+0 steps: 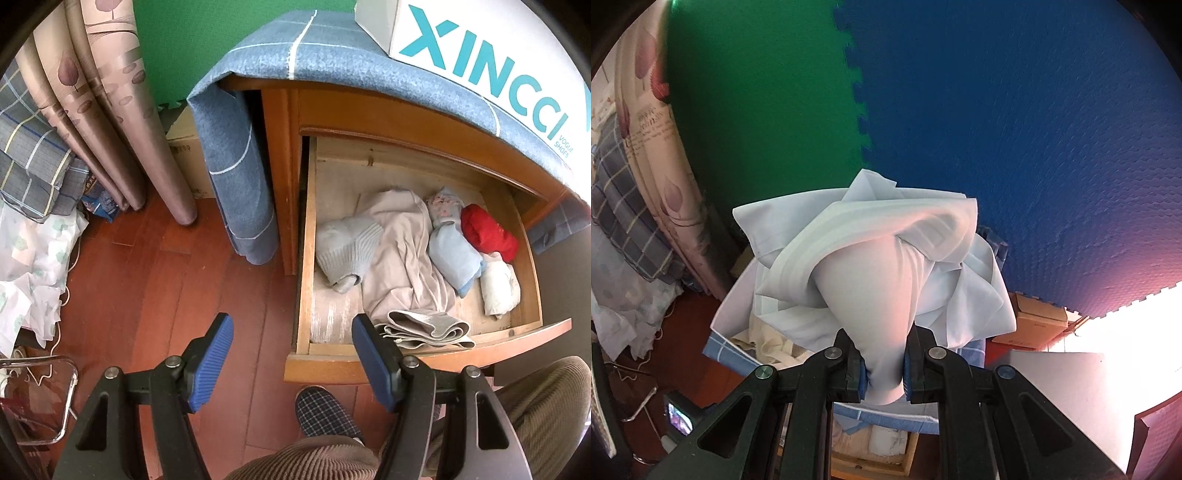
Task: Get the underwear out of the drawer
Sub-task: 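Lower the pale white garment into the white box with the right tool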
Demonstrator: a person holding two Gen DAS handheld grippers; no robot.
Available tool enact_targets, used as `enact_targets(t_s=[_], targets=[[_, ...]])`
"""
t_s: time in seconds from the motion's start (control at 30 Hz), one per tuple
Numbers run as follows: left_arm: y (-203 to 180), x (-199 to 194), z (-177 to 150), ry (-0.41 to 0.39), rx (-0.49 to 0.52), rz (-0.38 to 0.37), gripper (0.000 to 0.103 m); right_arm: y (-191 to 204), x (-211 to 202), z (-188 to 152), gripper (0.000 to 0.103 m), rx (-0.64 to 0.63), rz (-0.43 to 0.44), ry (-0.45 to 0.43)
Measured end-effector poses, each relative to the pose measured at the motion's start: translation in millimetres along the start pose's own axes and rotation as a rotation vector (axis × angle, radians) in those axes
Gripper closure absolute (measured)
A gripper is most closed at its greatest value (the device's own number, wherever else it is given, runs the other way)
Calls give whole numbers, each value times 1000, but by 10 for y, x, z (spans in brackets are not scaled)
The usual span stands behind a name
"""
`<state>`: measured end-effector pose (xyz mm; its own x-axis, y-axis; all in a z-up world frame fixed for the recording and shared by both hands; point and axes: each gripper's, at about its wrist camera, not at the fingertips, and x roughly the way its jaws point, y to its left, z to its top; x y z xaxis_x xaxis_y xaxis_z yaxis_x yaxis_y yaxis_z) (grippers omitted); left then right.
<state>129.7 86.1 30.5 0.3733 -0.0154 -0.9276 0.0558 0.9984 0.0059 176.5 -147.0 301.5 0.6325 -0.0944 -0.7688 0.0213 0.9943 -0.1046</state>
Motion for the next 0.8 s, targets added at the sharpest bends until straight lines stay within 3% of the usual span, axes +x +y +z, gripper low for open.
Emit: enact_targets(t_s=[0.2,0.4,0.8], targets=[[-48,-24,-1,-6,26,2,35,-1,356,-1,91,-18,-13,56],[-236,-69,-20,-14,119,-1,35,5,667,8,91,-37,-17,112],[-613,-119,178,28,192,-104,35,97,1245,-147,90,-34,14,220]])
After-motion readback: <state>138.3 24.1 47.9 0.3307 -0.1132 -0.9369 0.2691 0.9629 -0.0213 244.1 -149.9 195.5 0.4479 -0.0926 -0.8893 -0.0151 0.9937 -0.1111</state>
